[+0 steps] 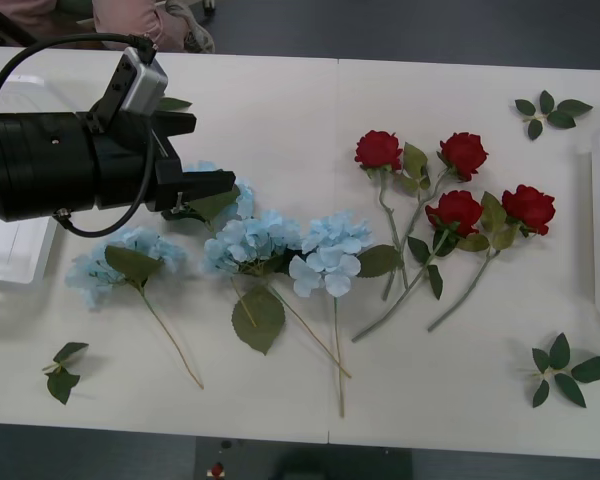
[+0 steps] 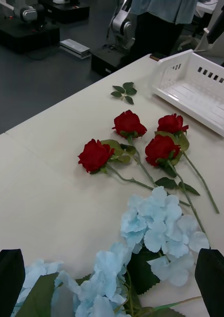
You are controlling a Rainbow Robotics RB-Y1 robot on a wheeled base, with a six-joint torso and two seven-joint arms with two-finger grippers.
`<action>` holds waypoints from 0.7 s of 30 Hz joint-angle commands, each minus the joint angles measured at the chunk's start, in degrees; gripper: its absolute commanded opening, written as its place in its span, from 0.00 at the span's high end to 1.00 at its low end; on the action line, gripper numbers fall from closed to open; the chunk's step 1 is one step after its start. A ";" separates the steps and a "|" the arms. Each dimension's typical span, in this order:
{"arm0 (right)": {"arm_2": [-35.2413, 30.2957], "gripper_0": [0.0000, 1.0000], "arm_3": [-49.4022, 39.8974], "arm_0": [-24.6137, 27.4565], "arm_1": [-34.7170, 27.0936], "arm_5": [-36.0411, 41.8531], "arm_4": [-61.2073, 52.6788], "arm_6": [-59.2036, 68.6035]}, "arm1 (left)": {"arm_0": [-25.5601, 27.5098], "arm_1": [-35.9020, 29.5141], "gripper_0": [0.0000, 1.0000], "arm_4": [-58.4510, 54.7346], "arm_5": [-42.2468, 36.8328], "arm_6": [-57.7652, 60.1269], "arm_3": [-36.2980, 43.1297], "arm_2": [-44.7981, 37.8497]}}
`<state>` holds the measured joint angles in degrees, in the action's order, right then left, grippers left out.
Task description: Put the red flowers into the right box and the blue flowers into the left box
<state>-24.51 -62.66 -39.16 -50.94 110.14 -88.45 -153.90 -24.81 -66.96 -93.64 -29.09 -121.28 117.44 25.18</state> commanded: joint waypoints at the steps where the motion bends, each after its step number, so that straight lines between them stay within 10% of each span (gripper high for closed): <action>1: -0.18 0.00 -0.71 -0.39 -1.79 -0.14 -0.41 -1.10 | 2.23 1.92 0.00 -1.02 1.32 0.43 1.56 -0.66; 21: 7.29 0.00 -0.09 0.57 -0.04 -3.97 15.24 16.36 | 15.06 -1.86 0.00 -13.85 -30.94 19.41 -2.13 -28.34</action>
<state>-19.19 -62.20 -37.26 -50.66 106.97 -74.87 -146.66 -12.88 -67.84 -108.42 -56.26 -106.44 114.79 -0.04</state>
